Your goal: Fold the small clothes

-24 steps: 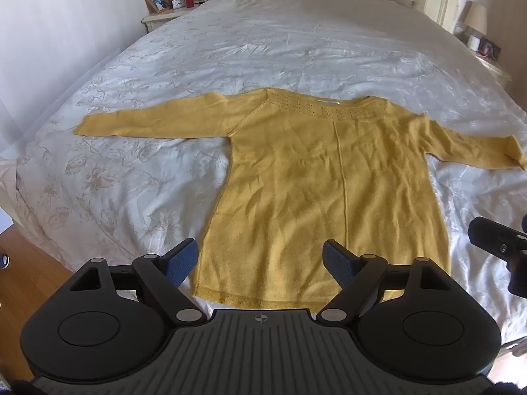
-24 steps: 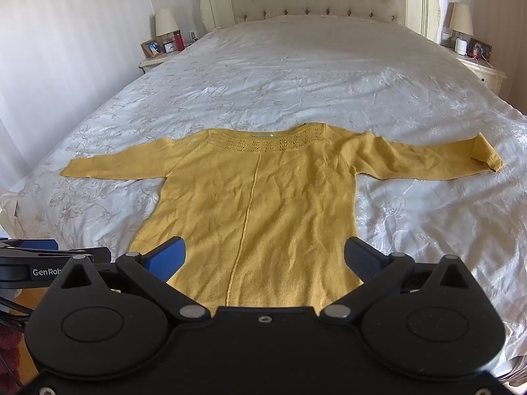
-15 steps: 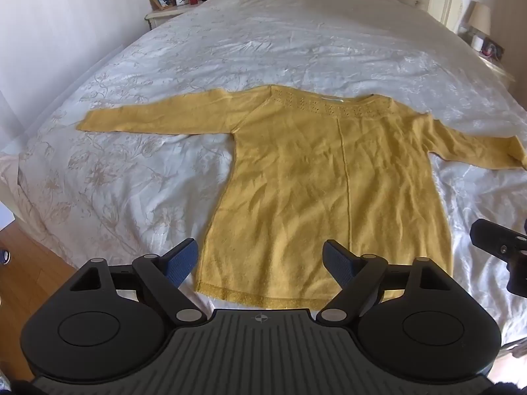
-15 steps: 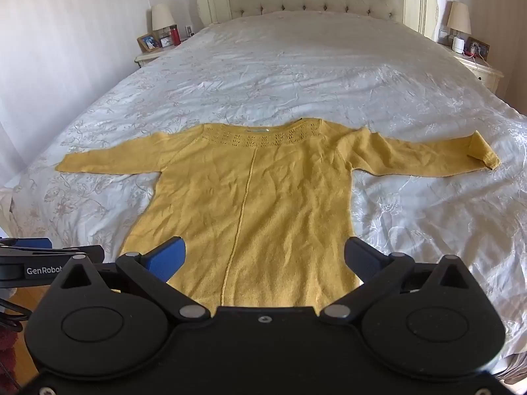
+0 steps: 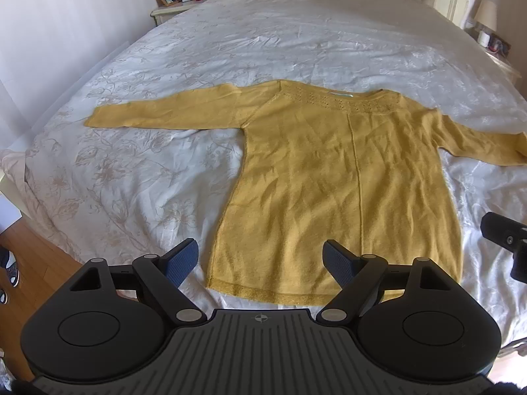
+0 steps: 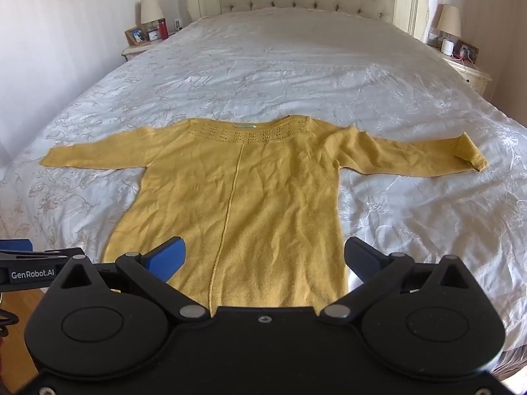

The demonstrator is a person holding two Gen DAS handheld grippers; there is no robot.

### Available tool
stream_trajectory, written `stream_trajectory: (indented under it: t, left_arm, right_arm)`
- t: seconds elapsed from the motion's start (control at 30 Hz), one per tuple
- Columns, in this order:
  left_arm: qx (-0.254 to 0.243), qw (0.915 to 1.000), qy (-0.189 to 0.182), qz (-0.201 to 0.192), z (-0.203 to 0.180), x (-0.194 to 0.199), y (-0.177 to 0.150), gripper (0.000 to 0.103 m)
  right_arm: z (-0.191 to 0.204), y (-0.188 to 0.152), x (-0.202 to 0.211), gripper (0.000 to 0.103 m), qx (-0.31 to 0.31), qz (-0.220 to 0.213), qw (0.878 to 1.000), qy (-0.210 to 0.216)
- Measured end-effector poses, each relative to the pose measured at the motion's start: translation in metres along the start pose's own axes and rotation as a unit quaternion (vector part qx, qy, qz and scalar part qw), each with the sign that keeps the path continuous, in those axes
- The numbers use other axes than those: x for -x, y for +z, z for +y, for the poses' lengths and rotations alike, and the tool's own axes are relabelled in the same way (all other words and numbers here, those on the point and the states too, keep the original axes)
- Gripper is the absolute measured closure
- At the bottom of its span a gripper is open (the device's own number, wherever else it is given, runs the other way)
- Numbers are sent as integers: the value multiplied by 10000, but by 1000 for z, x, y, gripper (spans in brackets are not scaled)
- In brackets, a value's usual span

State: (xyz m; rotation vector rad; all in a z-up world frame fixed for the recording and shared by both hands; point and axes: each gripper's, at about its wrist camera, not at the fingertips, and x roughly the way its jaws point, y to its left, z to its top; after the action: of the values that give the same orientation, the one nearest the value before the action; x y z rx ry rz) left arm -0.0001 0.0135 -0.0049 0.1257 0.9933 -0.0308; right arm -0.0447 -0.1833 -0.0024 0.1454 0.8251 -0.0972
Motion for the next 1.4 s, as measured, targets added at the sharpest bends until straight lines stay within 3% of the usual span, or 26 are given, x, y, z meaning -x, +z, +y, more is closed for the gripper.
stream_trajectory:
  t: [0.43, 0.8, 1.4]
  left_arm:
    - [19, 10000, 28, 57, 2, -5, 0, 20]
    - [34, 9999, 46, 149, 8, -15, 7, 20]
    - [-4, 9984, -12, 564, 20, -52, 31, 20]
  right_arm:
    - [8, 3, -7, 1, 8, 106, 9994, -322]
    - [16, 9, -16, 1, -39, 171, 9996, -210]
    - [28, 23, -57, 1, -152, 697, 9974, -132]
